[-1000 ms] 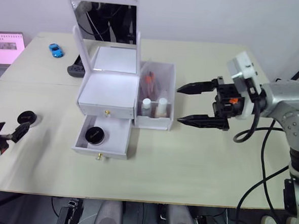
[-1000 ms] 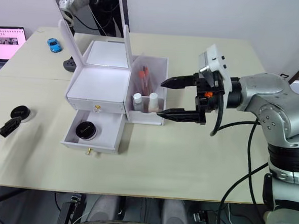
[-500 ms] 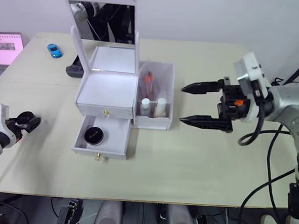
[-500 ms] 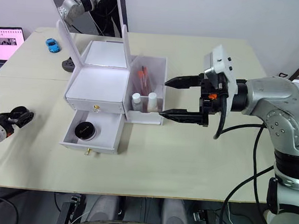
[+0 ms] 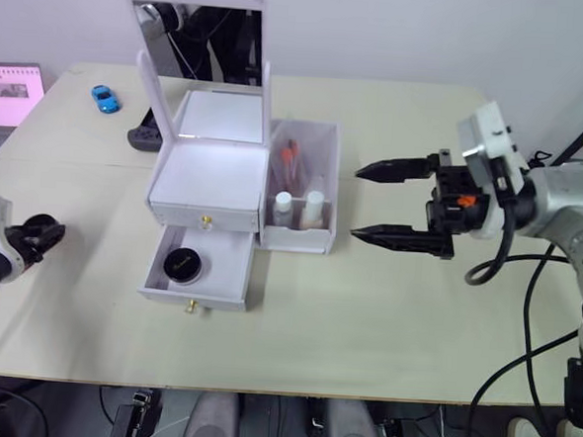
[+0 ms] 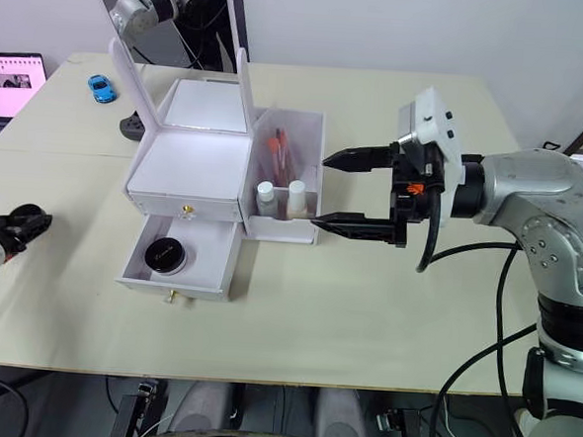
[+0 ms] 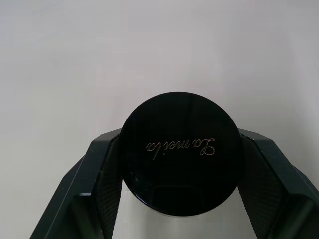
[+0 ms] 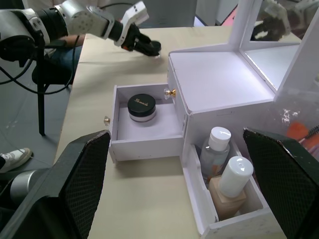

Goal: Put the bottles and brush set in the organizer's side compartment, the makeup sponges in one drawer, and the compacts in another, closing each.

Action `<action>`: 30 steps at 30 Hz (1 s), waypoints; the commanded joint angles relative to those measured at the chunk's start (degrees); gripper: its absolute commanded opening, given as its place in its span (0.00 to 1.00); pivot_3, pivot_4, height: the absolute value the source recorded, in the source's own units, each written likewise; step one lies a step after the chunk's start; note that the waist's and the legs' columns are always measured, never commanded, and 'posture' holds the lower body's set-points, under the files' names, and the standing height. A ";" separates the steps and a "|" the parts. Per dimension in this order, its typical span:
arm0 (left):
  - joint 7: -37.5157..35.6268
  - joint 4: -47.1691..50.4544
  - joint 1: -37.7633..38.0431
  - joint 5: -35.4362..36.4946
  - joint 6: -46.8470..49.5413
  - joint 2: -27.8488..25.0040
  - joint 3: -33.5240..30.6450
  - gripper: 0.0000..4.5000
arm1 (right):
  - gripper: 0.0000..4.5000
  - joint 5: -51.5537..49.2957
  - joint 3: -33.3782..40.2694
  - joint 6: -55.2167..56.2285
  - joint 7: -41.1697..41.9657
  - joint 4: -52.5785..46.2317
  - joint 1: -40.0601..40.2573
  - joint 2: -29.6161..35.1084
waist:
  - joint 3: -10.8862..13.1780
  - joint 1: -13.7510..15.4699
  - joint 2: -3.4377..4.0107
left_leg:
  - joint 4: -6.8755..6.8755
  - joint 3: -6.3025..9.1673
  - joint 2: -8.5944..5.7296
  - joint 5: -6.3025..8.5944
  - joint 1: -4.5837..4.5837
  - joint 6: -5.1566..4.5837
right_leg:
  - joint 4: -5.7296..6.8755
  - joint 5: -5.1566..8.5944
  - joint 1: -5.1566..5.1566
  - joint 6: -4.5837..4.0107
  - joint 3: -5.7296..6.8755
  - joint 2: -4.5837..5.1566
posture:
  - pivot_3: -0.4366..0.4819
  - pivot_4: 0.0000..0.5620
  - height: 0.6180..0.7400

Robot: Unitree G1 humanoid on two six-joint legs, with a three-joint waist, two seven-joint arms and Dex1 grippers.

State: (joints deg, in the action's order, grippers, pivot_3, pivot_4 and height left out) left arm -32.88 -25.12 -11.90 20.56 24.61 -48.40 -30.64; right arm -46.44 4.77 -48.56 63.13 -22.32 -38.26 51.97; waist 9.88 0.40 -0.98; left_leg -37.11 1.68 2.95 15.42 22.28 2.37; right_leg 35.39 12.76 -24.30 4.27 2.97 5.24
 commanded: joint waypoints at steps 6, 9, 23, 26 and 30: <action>-16.51 20.73 4.20 9.02 -3.14 -2.57 -2.68 0.59 | 1.00 -3.74 1.77 -0.35 3.28 0.22 -1.48 0.98 | 0.01 0.21 0.00 | 0.00 -0.02 -0.01 -0.02 0.05 0.04 | -0.07 0.02 0.00 -0.04 0.00 0.03 | 0.48 0.27 0.91; -22.75 28.96 6.05 14.92 -0.07 -3.15 -3.11 0.59 | 1.00 -5.48 2.08 -1.50 4.55 0.62 -1.34 1.68 | 0.02 0.11 0.02 | 0.01 -0.03 -0.01 -0.02 0.04 0.04 | -0.06 0.03 -0.01 -0.05 0.00 0.03 | 0.48 0.27 0.91; -30.76 49.70 3.10 27.25 17.44 -11.97 10.41 0.59 | 1.00 -5.50 1.98 -1.79 4.00 -0.16 0.59 2.23 | 0.07 0.28 0.07 | 0.00 0.01 0.01 -0.02 0.03 0.03 | -0.06 0.04 -0.01 -0.06 -0.06 -0.05 | 0.48 0.27 0.91; -29.75 50.82 0.23 22.97 15.97 -11.80 16.53 0.59 | 1.00 -6.26 2.55 -2.29 2.92 -1.19 1.01 2.16 | 0.07 0.26 0.08 | 0.00 0.01 0.00 -0.02 0.05 0.03 | -0.06 0.04 -0.02 -0.06 -0.08 -0.06 | 0.48 0.27 0.91; -27.08 51.73 -1.56 16.83 14.23 -9.94 24.65 0.59 | 1.00 -6.85 4.45 -2.08 1.21 -3.58 3.57 2.71 | 0.06 0.27 0.07 | 0.00 0.01 0.01 -0.02 0.04 0.03 | -0.05 0.04 -0.02 -0.06 -0.14 -0.13 | 0.48 0.27 0.91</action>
State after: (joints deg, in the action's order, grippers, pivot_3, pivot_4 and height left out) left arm -60.61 25.02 -13.32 40.81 40.91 -58.21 -8.64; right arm -52.10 6.17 -50.87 65.15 -23.57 -35.35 53.58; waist 9.94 0.67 -0.92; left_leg -37.10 1.69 2.96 15.40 22.32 2.40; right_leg 35.32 12.80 -24.32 4.21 2.81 5.10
